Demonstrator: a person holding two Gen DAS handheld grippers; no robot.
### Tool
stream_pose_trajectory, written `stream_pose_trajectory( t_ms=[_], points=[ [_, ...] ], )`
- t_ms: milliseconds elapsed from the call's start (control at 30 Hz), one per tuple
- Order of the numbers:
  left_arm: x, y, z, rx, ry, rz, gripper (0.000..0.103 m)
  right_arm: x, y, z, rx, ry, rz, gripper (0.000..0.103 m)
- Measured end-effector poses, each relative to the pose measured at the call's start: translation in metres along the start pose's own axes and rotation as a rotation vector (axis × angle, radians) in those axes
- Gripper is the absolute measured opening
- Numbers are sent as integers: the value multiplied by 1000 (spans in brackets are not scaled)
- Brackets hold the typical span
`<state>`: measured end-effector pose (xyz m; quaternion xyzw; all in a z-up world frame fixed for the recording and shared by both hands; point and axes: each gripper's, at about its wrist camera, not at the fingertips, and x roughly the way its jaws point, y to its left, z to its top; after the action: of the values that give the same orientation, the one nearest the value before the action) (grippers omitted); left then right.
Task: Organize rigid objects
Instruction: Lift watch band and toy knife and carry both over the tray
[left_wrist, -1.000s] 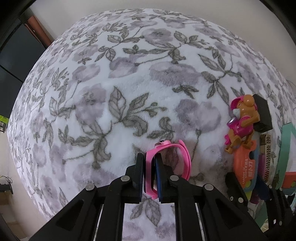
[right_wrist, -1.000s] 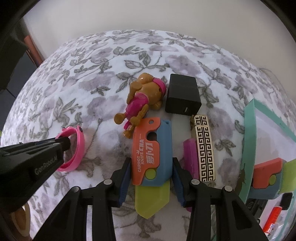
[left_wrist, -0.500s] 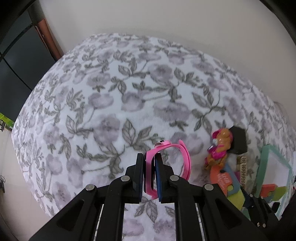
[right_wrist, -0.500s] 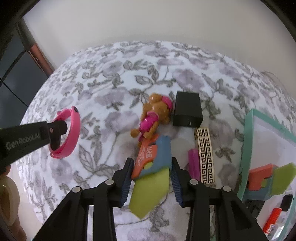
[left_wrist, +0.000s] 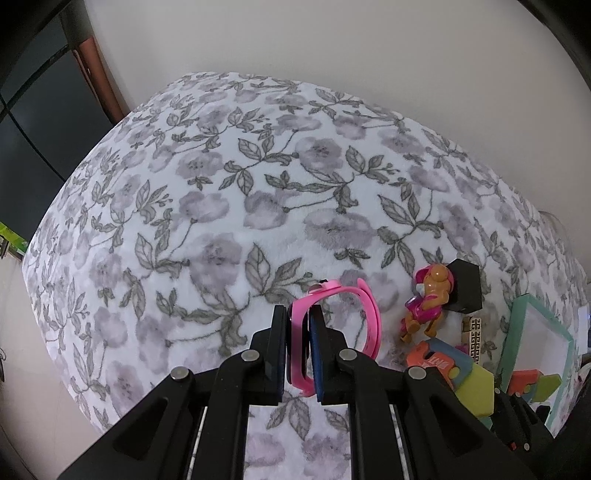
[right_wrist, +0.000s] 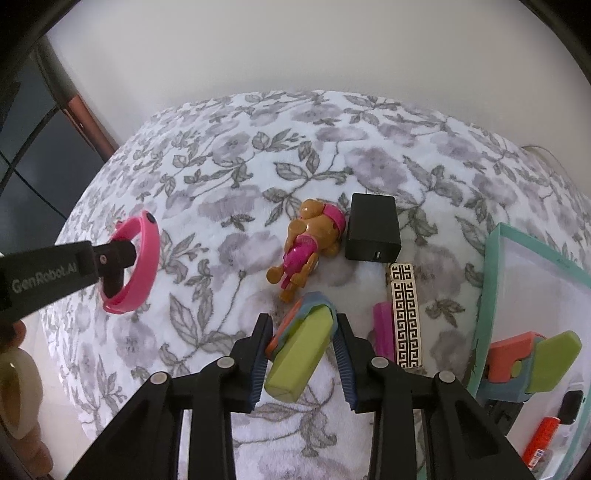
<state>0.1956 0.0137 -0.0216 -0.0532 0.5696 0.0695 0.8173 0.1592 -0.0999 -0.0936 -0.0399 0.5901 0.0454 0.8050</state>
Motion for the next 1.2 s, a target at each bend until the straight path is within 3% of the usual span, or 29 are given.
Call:
stream_pose_trajectory(
  t_ms=[333,800,1033,1200],
  points=[
    [-20,6,5,-21,-43,-25,12,-32,-1,10,-3,-74,20,33],
    [-49,2,8,-20,-107,-48,12,-46,-3,11,-3,-100,44,33],
    [-83,-9,6,-2,-183,-71,12,-109,-20,21,32,-237,83,33],
    [-108,-32,-1,48,-232,-104,12,-166,-51,21,85,-353,60,33]
  ],
)
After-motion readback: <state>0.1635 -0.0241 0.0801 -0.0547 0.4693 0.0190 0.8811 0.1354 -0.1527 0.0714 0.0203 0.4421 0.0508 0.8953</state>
